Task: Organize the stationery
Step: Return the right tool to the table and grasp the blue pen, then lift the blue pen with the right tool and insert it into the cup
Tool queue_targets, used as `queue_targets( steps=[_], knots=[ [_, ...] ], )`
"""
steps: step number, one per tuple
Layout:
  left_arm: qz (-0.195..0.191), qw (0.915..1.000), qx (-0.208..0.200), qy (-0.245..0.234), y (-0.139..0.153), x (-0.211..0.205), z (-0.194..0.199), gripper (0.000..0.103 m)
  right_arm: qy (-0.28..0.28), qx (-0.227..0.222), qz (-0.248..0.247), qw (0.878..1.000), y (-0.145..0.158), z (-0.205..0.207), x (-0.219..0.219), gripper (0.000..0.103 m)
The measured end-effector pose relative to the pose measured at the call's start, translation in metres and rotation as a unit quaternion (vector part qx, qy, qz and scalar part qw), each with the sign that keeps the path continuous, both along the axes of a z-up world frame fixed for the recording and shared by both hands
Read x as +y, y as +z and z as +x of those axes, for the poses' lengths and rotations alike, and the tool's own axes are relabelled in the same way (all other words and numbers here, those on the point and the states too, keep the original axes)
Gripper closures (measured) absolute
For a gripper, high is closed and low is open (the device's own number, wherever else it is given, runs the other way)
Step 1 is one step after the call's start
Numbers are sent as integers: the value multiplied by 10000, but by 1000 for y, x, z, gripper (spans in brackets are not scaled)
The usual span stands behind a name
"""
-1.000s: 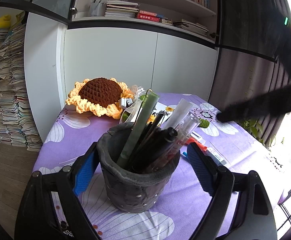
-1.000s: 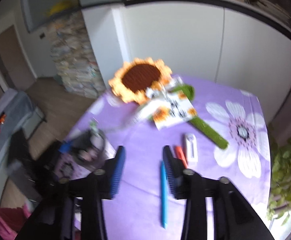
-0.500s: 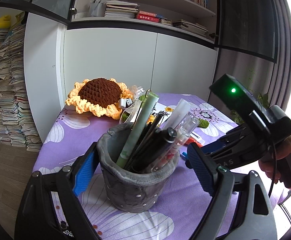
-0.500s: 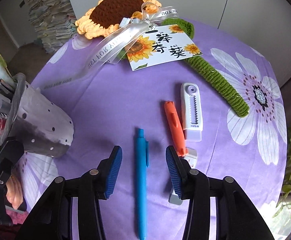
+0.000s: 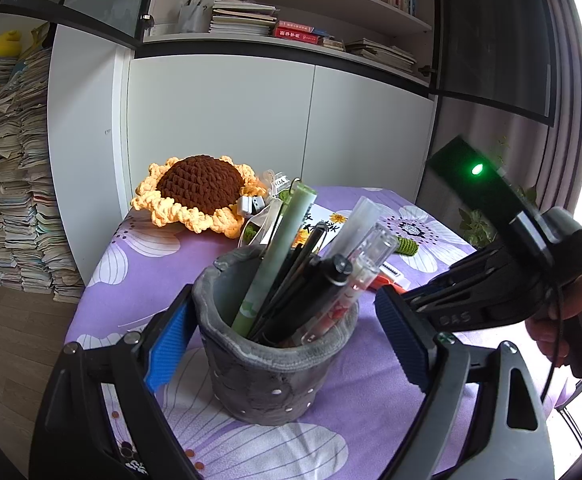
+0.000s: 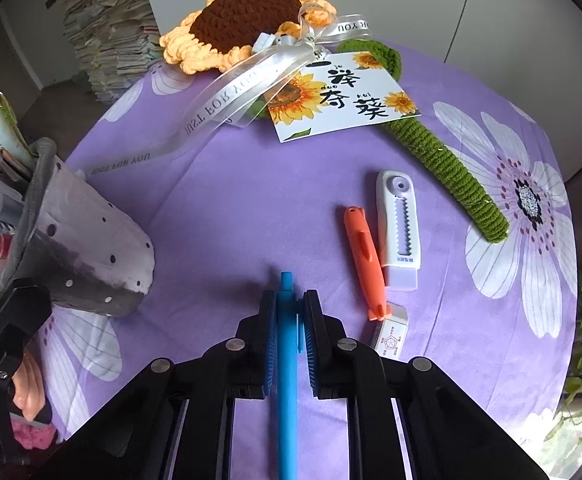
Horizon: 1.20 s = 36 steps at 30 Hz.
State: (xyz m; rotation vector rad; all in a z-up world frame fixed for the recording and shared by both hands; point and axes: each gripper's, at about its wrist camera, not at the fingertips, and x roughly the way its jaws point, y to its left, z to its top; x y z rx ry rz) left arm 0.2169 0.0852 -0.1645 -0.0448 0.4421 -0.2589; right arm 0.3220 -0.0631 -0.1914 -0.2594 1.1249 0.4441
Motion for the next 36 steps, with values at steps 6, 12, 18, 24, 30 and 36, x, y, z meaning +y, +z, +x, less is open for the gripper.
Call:
queue_targets(
  steps=[6,12,18,24,30,36],
  knots=[
    [-1,10000,1,0,0,0,0,15,-108,-421,265,9987,39,-21,-16,89],
    [-2,10000,2,0,0,0,0,15,-106,-927,629,9936,78,-52,-20,89],
    [-4,10000,1,-2,0,0,0,15,-67,-1200,843,9892,97,-59,-17,89],
    [-3,10000,0,-3,0,0,0,15,-129,-1362,939,9861,106,-64,-19,89],
    [-4,10000,3,-1,0,0,0,15,-107,-1578,1053,9818,118,-73,-20,89],
    [-4,10000,6,0,0,0,0,15,61,-2047,1550,9665,156,-88,-15,89]
  ],
)
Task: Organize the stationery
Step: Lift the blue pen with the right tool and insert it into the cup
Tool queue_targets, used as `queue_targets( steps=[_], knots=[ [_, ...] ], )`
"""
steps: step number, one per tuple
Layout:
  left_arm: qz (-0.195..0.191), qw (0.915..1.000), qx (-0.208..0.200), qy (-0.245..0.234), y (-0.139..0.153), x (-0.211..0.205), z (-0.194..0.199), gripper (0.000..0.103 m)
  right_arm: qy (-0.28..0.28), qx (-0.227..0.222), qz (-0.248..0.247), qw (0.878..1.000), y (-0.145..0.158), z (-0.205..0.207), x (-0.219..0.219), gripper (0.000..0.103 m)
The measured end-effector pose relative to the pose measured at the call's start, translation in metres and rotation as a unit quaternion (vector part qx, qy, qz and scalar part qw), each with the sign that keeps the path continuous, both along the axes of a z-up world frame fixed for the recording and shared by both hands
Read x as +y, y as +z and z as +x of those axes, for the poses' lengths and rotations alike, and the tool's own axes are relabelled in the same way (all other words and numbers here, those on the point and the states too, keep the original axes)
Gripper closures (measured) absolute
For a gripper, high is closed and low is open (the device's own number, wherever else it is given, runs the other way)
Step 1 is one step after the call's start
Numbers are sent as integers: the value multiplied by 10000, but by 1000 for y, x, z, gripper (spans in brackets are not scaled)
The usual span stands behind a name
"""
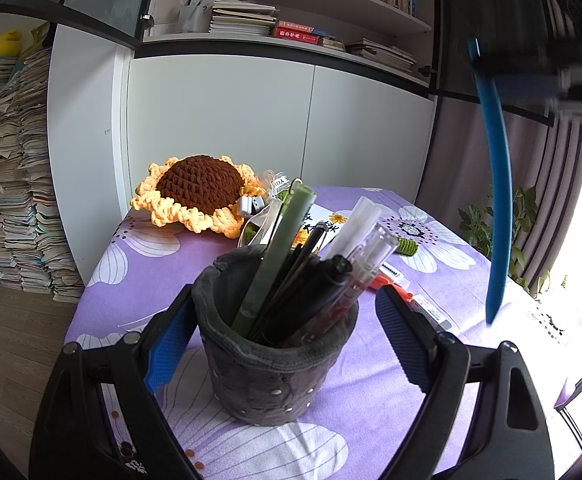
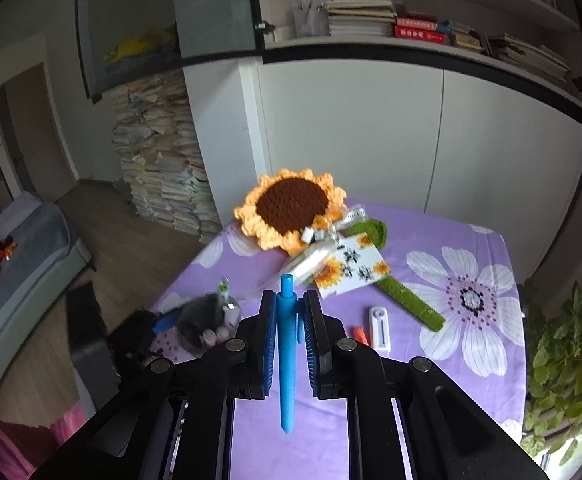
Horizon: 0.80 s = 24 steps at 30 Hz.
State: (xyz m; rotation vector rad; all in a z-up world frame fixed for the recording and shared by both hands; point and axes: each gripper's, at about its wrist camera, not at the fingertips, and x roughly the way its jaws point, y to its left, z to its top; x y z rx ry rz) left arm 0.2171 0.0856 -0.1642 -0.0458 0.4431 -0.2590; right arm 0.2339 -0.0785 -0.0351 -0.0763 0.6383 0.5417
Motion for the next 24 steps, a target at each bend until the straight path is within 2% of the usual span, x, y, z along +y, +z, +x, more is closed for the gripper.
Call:
queue_targets(
  steps=[3,6,8,14,24],
  knots=[
    [1,10000,1,-2,0,0,0,15,255,-262,644,9973,27,-4,4,89],
    [0,10000,4,-4,0,0,-1,15,456,-587,926,9929,41,-4,18,89],
    [-1,10000,6,-4,0,-1,-1,14,604,-654,1006,9909,42,1,30,89],
    [-3,10000,6,-9,-1,-2,-2,14,875,-711,986,9887,25,13,55,89],
    [-3,10000,9,-7,-1,-2,-2,14,845,-431,604,9937,-14,14,49,89]
  ],
)
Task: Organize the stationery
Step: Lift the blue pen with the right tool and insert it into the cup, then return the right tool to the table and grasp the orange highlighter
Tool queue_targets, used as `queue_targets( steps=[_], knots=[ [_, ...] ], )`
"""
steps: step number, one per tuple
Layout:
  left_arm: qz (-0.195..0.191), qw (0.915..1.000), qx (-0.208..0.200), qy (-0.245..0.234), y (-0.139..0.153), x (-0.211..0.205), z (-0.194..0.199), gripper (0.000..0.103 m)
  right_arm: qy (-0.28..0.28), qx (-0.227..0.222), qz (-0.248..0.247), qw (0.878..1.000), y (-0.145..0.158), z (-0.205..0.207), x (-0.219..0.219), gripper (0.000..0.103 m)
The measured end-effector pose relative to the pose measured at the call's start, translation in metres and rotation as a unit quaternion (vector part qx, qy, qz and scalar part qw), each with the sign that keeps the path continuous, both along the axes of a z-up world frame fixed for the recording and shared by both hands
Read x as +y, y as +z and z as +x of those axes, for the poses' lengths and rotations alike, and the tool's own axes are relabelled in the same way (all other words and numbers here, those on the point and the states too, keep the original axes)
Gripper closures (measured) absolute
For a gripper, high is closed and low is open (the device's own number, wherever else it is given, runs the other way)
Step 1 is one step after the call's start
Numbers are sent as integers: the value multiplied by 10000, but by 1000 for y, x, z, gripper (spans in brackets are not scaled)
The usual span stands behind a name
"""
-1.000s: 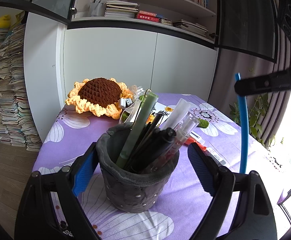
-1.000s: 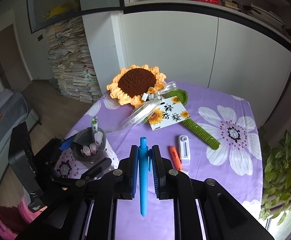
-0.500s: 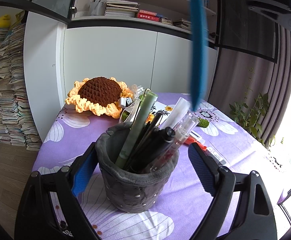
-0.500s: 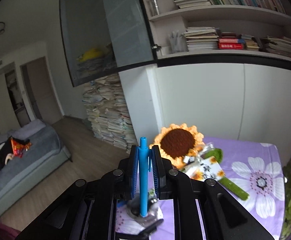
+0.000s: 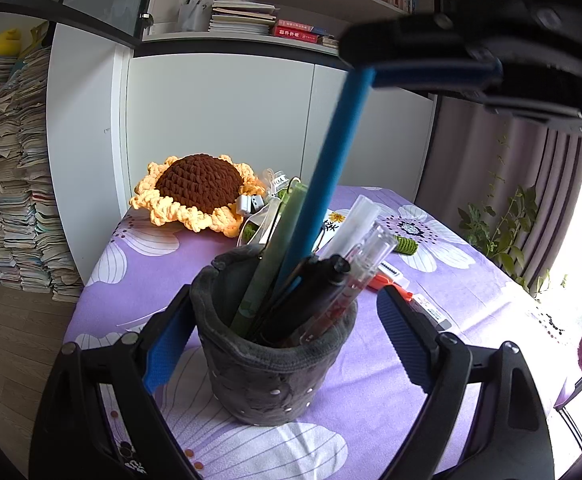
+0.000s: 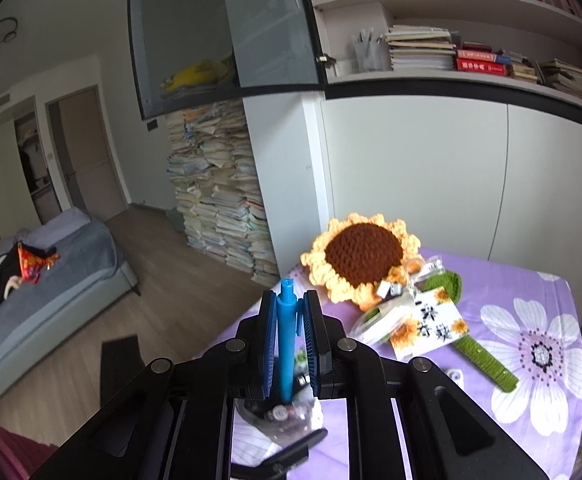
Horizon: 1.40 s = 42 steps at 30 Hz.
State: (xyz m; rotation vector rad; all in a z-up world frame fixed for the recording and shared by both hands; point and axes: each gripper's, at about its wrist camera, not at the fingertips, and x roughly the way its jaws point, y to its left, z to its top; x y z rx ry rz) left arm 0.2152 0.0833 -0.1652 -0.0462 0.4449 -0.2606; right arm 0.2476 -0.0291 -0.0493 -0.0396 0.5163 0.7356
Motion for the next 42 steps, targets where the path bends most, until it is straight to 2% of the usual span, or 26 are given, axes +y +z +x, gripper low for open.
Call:
queue_targets(
  steps=[5,10,14,18,21,25,27,31,37,42],
  knots=[
    [-1,10000,1,0,0,0,0,14,28,175,-198,9996,-10,-7,-6,89],
    [-25,10000,37,-4,-1,-1,-1,13,68,539,-581,9968,-23,-11,-4,89],
    [-29,10000,36,-10,-2,-1,-1,13,-105,691,-378,9968,-15,-10,-27,88],
    [-31,10000,25,-15,-1,-1,1,13,-739,837,-463,9927,-14,7,-60,75],
    [-31,10000,27,-14,0,0,2,13,-1158,1318,-902,9803,-37,32,-74,74],
    [-31,10000,29,-13,0,0,2,13,-1230,1921,-1606,9603,-91,62,-73,74],
    [-32,10000,33,-11,-1,0,2,13,-1182,2021,-1700,9572,-107,71,-70,74],
    [-32,10000,37,-8,0,0,2,13,-993,1995,-1788,9583,-119,82,-61,74],
    [-33,10000,36,-10,0,0,2,13,-677,1664,-2256,9575,-132,89,-40,74],
    [-35,10000,38,-10,0,0,2,13,-574,1626,-2355,9564,-135,100,-32,74]
  ],
)
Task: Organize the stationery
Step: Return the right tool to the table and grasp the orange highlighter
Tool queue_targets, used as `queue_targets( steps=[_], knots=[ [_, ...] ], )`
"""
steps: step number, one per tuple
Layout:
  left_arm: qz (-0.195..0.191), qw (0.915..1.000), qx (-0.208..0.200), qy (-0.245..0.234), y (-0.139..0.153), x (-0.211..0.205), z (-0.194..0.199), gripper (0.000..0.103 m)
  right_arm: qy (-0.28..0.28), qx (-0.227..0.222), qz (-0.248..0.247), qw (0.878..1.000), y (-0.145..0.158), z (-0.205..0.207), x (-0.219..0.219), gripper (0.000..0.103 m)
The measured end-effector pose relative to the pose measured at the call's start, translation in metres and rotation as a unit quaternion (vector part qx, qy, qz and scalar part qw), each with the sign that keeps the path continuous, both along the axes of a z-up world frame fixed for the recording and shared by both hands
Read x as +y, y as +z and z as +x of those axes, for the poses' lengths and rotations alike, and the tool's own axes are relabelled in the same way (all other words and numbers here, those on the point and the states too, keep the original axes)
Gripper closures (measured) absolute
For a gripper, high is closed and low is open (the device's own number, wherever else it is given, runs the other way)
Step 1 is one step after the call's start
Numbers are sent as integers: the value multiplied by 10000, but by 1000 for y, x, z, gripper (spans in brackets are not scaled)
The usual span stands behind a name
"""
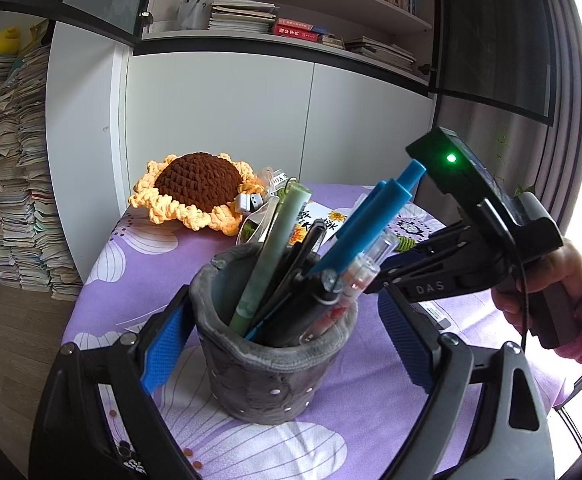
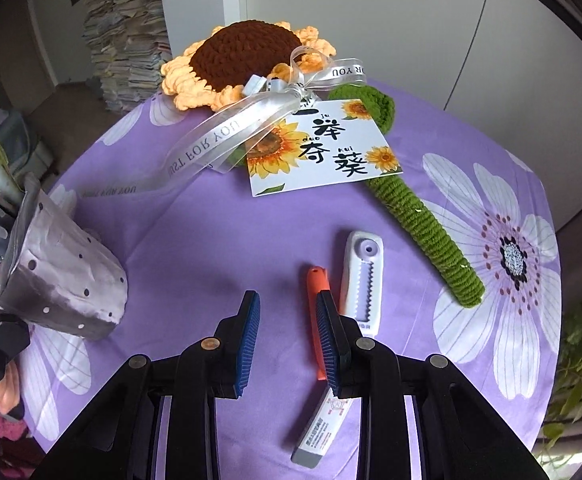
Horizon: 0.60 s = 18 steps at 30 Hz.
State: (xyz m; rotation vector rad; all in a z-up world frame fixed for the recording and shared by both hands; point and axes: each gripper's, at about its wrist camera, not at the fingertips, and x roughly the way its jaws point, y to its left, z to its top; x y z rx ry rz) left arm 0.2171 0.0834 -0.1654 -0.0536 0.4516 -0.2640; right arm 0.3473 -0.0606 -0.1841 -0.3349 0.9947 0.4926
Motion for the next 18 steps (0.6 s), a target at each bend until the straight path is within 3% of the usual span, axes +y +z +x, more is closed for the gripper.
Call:
queue_targets(
  steps=[11,15,18],
  knots=[
    [1,10000,1,1,0,0,0,12,-85,49,-148,9998,-3,23,4,74],
    [-2,10000,4,0,0,0,0,12,-195,425,-308,9984,-16,31,6,74],
    [-4,10000,17,-3,0,-1,0,11,-395,549,-44,9977,-15,36,-1,74]
  ],
)
